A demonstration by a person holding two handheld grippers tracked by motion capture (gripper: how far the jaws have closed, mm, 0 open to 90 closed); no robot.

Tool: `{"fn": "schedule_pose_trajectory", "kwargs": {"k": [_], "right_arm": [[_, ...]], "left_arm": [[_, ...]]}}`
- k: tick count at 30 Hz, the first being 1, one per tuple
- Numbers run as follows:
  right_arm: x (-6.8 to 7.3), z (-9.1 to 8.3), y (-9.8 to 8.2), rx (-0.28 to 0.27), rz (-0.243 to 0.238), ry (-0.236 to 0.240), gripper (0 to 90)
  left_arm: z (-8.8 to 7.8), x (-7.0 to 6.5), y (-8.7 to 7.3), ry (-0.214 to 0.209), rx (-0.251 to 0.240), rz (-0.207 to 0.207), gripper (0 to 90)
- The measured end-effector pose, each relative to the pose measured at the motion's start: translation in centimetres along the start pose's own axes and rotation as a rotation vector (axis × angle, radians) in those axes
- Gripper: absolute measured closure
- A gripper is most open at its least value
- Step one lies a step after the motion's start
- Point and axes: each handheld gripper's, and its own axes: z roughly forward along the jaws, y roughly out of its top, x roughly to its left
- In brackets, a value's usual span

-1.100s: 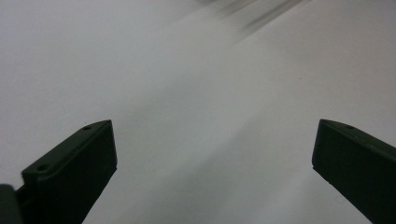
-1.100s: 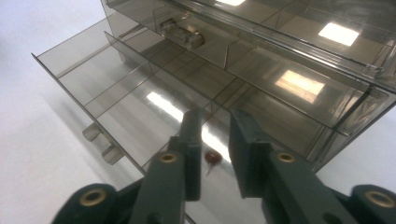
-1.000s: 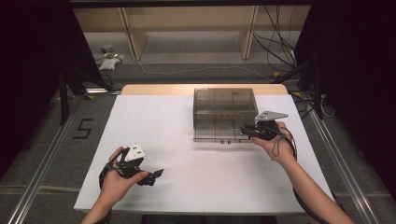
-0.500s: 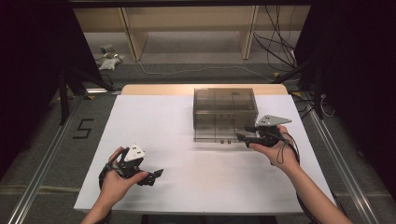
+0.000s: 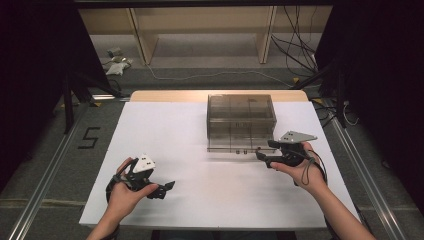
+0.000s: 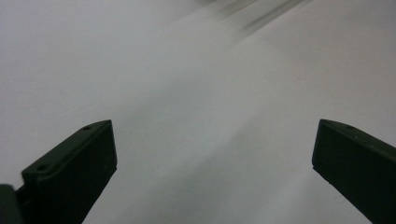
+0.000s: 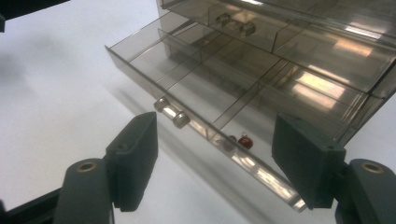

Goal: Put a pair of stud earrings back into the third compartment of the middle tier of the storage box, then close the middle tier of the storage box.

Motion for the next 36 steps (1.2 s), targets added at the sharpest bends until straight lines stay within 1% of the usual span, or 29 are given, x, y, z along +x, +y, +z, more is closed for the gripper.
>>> {"fn": "schedule_pose_trajectory", "kwargs": {"k": [3,5,14,16,18,20,22,25,27,29,31,33,36], "right_arm": [[0.1,-0.1,-0.1,0.001,0.004,0.002,31.4],[0.1,-0.1,-0.1,-0.008,0.005,0.005,31.4],[0.9,0.2,0.1,-0.024,-0.016,0.045,33.8],[1.0,0.3,0.1,-0.024,-0.017,0.061,39.0],[1.0,0.3,0.0,-0.011,-0.027,0.074,48.8],[1.0,0.4,0.0,-0.002,-0.023,0.087,55.7],[1.1,0.6,-0.2,0.014,-0.039,0.095,60.8],[1.2,0.8,-0.4,0.026,-0.049,0.099,67.8],[1.3,0.7,-0.4,0.026,-0.046,0.097,73.3],[1.3,0.7,-0.4,0.028,-0.035,0.094,79.6],[1.3,0.7,-0.5,0.032,-0.035,0.091,85.3],[1.3,0.8,-0.6,0.043,-0.036,0.087,89.5],[1.5,1.0,-0.6,0.059,-0.041,0.085,90.0]], "left_arm": [[0.1,0.0,0.0,0.001,-0.001,-0.004,0.0],[0.1,0.0,0.0,0.004,0.002,-0.002,0.0],[0.1,0.1,0.0,0.003,-0.002,-0.001,0.0],[0.2,0.1,0.0,-0.001,-0.001,-0.002,0.0],[0.2,0.1,0.0,-0.006,-0.001,0.001,0.0],[0.3,0.0,0.1,-0.005,0.000,0.001,0.0],[0.4,0.0,0.2,-0.005,0.003,0.005,0.0],[0.4,0.0,0.2,-0.003,0.005,0.006,0.0],[0.5,0.0,0.3,-0.002,0.002,-0.001,0.0],[0.6,0.0,0.4,-0.001,0.005,0.000,0.0],[0.7,-0.1,0.4,0.001,0.006,0.001,0.0],[0.6,-0.2,0.4,-0.001,0.009,0.008,0.1],[0.5,-0.3,0.5,0.003,0.003,0.004,0.0]]}}
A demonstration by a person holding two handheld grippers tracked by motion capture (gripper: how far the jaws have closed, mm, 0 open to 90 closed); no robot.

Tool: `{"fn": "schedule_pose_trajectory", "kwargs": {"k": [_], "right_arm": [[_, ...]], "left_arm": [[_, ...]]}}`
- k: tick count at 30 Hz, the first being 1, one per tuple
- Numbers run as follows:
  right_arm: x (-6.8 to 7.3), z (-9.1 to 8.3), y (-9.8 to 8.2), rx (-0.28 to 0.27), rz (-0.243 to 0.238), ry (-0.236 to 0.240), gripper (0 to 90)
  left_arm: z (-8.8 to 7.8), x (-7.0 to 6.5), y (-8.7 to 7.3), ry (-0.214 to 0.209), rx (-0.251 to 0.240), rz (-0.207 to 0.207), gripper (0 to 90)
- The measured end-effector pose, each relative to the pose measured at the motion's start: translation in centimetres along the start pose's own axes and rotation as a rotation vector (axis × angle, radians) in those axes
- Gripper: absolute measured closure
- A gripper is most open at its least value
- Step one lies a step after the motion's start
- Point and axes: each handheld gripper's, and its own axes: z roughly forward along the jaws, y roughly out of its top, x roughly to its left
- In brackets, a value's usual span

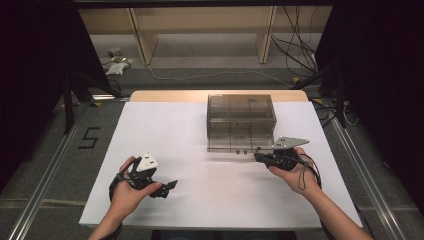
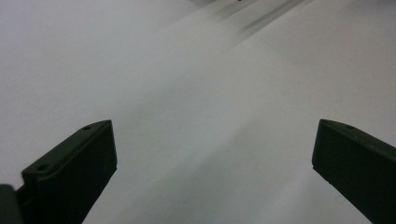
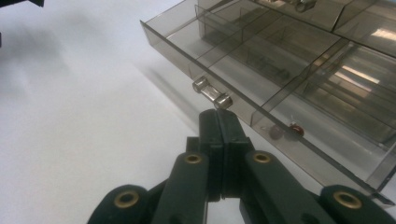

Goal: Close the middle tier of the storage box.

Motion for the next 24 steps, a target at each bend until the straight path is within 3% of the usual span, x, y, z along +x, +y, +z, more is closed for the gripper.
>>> {"fn": "schedule_pose_trajectory", "kwargs": {"k": [24], "right_arm": [[-0.12,0.91,-0.18,0.056,0.002,-0.024,90.0]], "left_arm": [[-0.24,0.12,-0.31,-0.001,-0.005,-0.007,0.0]]}}
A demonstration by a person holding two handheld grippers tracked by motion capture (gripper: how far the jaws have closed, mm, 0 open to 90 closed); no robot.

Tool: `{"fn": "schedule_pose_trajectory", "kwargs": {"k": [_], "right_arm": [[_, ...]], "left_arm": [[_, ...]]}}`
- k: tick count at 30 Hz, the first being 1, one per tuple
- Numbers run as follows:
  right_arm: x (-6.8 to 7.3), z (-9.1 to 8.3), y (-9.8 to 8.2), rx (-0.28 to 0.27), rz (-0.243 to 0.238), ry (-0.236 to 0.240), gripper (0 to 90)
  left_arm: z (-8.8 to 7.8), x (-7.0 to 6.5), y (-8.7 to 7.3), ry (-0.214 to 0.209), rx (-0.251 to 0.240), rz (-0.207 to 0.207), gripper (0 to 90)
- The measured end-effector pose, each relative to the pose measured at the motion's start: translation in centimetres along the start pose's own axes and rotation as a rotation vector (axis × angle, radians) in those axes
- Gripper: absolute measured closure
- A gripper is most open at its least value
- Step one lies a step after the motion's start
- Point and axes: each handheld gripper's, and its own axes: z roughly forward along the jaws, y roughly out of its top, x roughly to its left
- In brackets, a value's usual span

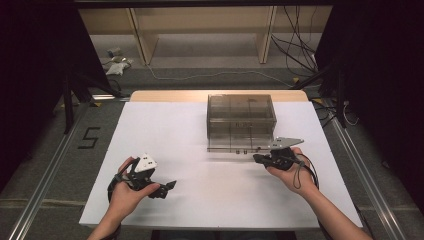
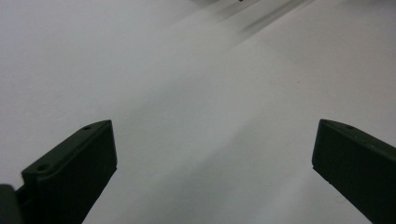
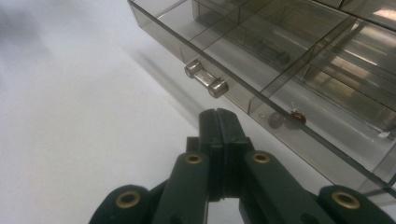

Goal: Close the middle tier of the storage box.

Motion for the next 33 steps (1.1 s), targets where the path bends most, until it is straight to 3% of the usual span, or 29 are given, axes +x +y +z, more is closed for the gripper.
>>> {"fn": "schedule_pose_trajectory", "kwargs": {"k": [9,22,33], "right_arm": [[-0.1,0.9,0.0,0.019,0.009,-0.017,90.0],[-0.4,1.7,0.1,0.006,0.059,-0.045,90.0],[-0.5,2.8,0.2,0.008,0.066,-0.061,90.0]], "left_arm": [[0.0,-0.1,0.0,0.005,0.007,0.011,0.0],[0.1,0.0,0.1,-0.001,0.009,0.011,0.0],[0.1,-0.2,0.1,0.000,0.009,0.012,0.0]]}}
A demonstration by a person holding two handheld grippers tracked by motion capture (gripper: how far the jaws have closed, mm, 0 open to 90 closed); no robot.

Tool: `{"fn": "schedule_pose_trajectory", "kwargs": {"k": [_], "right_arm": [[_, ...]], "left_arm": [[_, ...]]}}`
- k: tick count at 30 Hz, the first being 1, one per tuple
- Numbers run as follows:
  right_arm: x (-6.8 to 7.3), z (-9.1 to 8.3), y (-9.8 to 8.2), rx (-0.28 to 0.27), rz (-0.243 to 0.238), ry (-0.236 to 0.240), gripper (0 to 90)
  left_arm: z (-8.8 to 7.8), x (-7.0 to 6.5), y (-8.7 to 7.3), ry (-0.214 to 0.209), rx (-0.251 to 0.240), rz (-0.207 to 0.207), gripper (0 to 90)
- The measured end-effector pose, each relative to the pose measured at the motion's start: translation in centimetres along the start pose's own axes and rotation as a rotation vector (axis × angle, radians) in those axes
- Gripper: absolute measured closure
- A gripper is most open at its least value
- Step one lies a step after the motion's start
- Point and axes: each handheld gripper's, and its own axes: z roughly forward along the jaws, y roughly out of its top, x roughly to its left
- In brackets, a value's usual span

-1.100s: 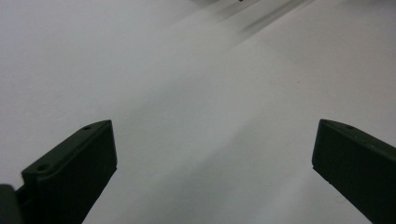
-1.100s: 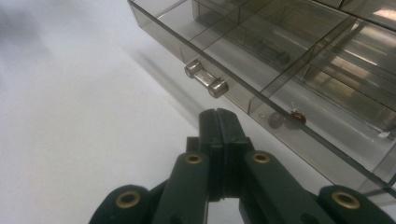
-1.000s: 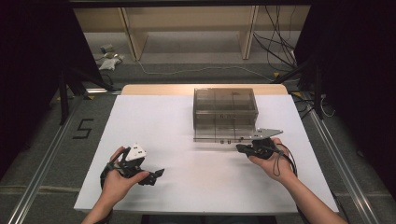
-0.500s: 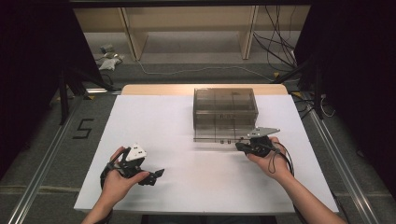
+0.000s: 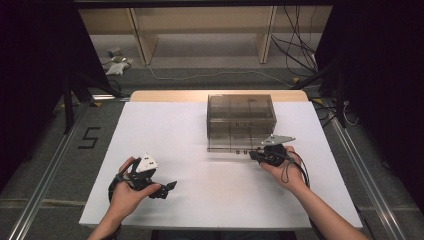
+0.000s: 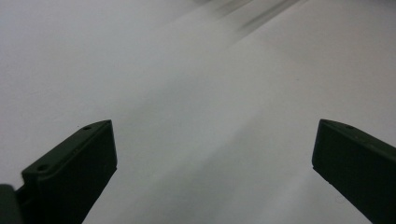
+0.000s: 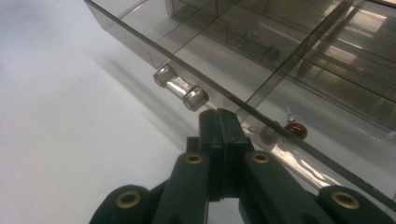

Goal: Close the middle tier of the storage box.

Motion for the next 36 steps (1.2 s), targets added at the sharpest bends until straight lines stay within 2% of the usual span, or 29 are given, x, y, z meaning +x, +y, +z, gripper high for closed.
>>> {"fn": "schedule_pose_trajectory", "kwargs": {"k": [14,36], "right_arm": [[0.2,0.2,0.4,-0.021,-0.010,-0.019,90.0],[-0.1,0.3,1.1,-0.051,0.003,-0.066,90.0]], "left_arm": [[0.0,0.0,0.0,0.001,0.003,0.000,0.1],[0.0,0.1,0.0,0.002,0.004,-0.002,0.0]]}}
